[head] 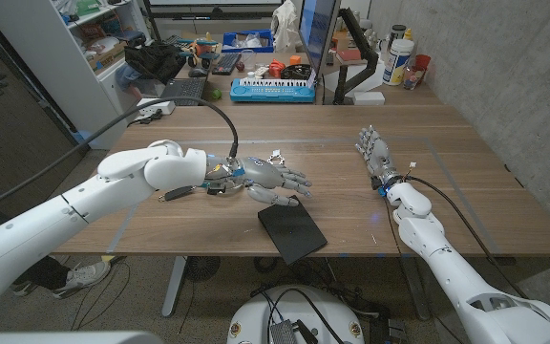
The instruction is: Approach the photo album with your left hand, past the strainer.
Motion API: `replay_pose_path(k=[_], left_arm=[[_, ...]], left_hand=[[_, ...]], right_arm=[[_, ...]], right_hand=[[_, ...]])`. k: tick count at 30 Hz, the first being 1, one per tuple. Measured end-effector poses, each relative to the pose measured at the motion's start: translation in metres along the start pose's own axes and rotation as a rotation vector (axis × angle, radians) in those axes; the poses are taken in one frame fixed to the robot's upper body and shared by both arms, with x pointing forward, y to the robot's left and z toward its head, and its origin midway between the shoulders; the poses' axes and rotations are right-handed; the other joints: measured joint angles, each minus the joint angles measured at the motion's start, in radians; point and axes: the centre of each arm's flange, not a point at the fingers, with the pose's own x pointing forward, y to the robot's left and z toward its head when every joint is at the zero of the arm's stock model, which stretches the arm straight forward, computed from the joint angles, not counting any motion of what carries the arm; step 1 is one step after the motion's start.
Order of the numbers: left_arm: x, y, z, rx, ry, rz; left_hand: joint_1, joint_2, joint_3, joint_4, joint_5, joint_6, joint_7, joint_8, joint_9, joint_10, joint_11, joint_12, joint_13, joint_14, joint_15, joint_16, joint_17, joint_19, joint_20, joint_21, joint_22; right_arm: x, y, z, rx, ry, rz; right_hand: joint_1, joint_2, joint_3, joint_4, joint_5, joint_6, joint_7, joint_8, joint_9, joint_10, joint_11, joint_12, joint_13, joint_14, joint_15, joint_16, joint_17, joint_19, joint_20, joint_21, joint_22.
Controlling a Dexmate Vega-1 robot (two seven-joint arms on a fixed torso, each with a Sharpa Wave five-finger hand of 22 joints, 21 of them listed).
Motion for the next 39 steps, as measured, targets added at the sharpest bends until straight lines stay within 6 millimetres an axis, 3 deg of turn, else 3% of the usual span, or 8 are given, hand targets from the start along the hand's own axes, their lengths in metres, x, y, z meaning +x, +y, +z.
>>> replay_pose_path(k=[39], left_arm=[[0.001, -0.013, -0.007, -0.010, 0.012, -0.055]], left_hand=[[0.030, 0.012, 0.027, -0.002, 0.000, 0.005, -0.005, -0.008, 0.005, -0.004, -0.004, 0.000, 0.000, 0.000, 0.000, -0.008, 0.002, 0.000, 0.000, -0.025, 0.000]], right_arm=[[0.005, 0.004, -0.003, -0.009, 0.007, 0.006]], right_hand=[[0.000, 0.000, 0.000, 0.000, 0.000, -0.004, -0.004, 0.000, 0.000, 0.000, 0.000, 0.000, 0.000, 0.000, 0.000, 0.000, 0.000, 0.000, 0.000, 0.000, 0.000]])
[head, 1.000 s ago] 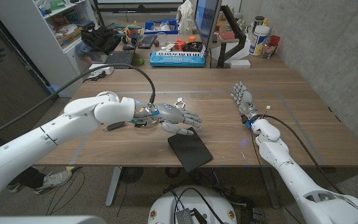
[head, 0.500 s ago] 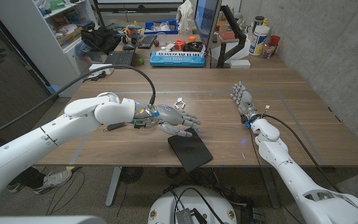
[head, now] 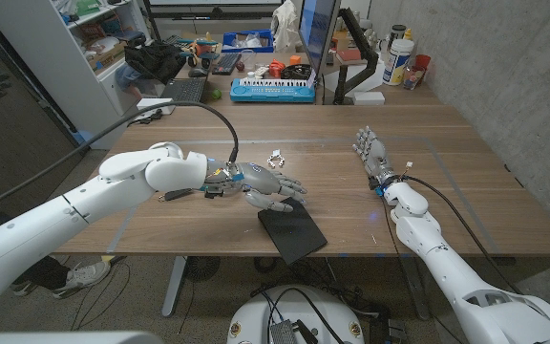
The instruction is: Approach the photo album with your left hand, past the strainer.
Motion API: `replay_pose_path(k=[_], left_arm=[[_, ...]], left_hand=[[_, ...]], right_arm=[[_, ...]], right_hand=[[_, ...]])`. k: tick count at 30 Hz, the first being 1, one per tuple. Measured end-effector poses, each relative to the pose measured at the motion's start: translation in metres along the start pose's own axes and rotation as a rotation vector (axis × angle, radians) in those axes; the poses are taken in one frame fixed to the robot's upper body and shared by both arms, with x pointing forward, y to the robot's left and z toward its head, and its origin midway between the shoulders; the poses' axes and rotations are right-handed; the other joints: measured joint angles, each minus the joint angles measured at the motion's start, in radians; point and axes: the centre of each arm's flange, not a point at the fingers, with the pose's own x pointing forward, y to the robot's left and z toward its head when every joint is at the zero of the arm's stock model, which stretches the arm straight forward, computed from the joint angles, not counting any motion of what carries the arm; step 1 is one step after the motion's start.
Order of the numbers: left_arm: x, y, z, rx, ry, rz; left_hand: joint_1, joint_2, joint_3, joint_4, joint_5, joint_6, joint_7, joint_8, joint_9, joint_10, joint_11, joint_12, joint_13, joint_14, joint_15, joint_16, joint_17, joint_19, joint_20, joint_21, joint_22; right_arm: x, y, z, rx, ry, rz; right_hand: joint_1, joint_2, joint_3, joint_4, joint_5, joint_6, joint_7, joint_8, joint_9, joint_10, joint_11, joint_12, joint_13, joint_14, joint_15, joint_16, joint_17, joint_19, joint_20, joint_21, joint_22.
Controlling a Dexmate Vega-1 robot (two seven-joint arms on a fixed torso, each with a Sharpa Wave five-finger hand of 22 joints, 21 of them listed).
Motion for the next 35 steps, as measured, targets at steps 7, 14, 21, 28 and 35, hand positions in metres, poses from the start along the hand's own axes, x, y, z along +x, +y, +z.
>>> replay_pose_path(k=[7, 14, 21, 28, 35], left_arm=[[0.001, -0.003, 0.000, 0.004, -0.011, -0.014], [0.001, -0.006, 0.000, 0.001, -0.014, -0.022], [0.001, -0.008, -0.001, -0.002, -0.017, -0.026], [0.001, -0.010, -0.003, -0.006, -0.020, -0.033], [0.000, -0.013, -0.004, -0.012, -0.024, -0.038]], left_hand=[[0.003, -0.003, 0.002, -0.002, 0.000, 0.004, -0.004, 0.000, 0.000, 0.000, 0.000, 0.000, 0.000, 0.000, 0.000, 0.000, 0.000, 0.000, 0.000, -0.004, 0.000], [0.008, 0.003, 0.006, 0.002, 0.000, 0.009, -0.002, 0.000, 0.000, -0.004, -0.004, 0.000, 0.000, 0.000, 0.000, 0.000, 0.000, 0.000, 0.000, -0.008, 0.003], [0.015, 0.004, 0.014, 0.003, 0.000, 0.009, -0.002, 0.000, 0.000, -0.004, -0.004, 0.000, 0.000, 0.000, 0.000, 0.000, 0.000, 0.000, 0.000, -0.012, 0.005], [0.015, 0.004, 0.016, 0.006, 0.000, 0.009, -0.002, 0.000, 0.000, -0.004, -0.004, 0.000, 0.000, 0.000, 0.000, 0.000, 0.000, 0.000, 0.000, -0.012, 0.005], [0.021, 0.005, 0.022, 0.007, -0.005, 0.009, -0.002, 0.000, 0.000, -0.004, -0.004, 0.000, 0.000, 0.000, 0.000, 0.000, 0.000, 0.000, 0.000, -0.012, 0.005]], right_arm=[[0.001, 0.002, -0.002, 0.004, 0.004, -0.004], [0.002, 0.002, -0.002, 0.003, 0.004, -0.006], [0.002, 0.003, -0.003, 0.002, 0.005, -0.008], [0.003, 0.005, -0.004, 0.002, 0.007, -0.011], [0.003, 0.007, -0.005, 0.002, 0.008, -0.014]], right_hand=[[0.000, 0.000, 0.000, 0.000, 0.000, 0.000, 0.000, 0.000, 0.000, 0.000, 0.000, 0.000, 0.000, 0.000, 0.000, 0.000, 0.000, 0.004, 0.004, 0.000, 0.000], [0.000, 0.000, 0.000, 0.000, 0.000, 0.000, 0.000, 0.000, 0.000, 0.000, 0.000, 0.000, 0.000, 0.000, 0.000, 0.000, 0.000, 0.004, 0.004, 0.000, 0.000], [0.000, 0.000, 0.000, 0.000, 0.000, 0.000, 0.000, 0.000, 0.000, 0.000, 0.000, 0.000, 0.000, 0.000, 0.000, 0.000, 0.000, 0.004, 0.004, 0.000, 0.000], [0.000, 0.000, 0.000, 0.000, 0.000, 0.000, 0.000, 0.000, 0.000, 0.000, 0.000, 0.000, 0.000, 0.000, 0.000, 0.000, 0.000, 0.004, 0.004, -0.008, 0.000], [0.000, 0.000, 0.000, 0.000, 0.000, 0.000, 0.000, 0.000, 0.000, 0.000, 0.000, 0.000, 0.000, 0.000, 0.000, 0.000, 0.000, 0.004, 0.004, -0.008, 0.000]])
